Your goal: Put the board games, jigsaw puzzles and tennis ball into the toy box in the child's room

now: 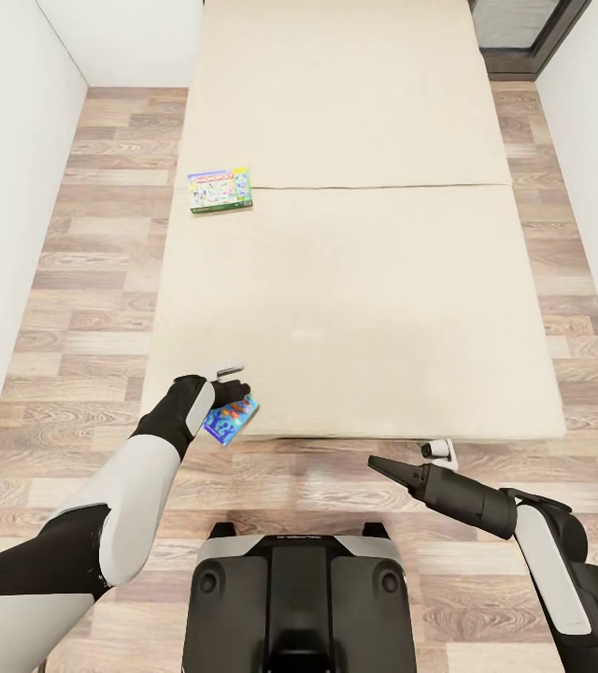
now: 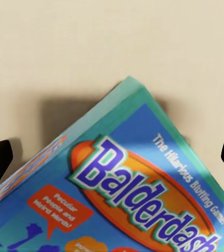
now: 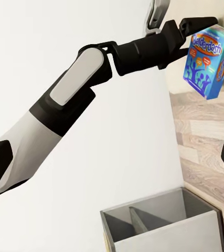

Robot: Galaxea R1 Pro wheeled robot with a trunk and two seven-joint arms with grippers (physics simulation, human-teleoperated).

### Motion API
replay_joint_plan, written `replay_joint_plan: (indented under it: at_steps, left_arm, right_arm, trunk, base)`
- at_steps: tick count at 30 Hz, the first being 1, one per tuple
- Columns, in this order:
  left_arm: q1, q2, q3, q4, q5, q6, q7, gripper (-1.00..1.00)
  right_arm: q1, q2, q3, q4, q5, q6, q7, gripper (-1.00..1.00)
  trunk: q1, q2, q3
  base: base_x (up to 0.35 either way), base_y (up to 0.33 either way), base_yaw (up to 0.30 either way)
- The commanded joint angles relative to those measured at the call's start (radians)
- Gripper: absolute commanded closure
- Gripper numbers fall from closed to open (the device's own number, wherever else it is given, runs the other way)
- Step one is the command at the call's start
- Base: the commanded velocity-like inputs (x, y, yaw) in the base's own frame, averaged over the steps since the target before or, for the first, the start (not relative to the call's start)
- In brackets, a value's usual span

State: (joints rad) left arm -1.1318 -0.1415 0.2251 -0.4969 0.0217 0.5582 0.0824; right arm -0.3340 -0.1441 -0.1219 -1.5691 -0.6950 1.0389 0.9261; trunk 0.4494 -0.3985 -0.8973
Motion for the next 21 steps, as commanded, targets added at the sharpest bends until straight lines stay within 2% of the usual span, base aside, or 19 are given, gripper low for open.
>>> replay_joint_plan:
  at_steps: [1,21]
  left_arm:
    - [0.0,-0.001,0.005,-0.002,0.003,0.002,0.004,-1.0]
    - [0.0,-0.001,0.005,-0.002,0.003,-0.003,0.004,-1.0]
  right_arm:
    - [0.0,0.0,-0.001,0.0,0.003,0.003,0.005,-1.0]
    - [0.0,0.0,0.001,0.0,0.003,0.004,0.005,-1.0]
  trunk:
    - [0.001,-0.002,-0.001]
    - [0.001,-0.002,-0.001]
  base:
    - [0.0,0.0,0.0]
    - [-0.024,0.0,0.0]
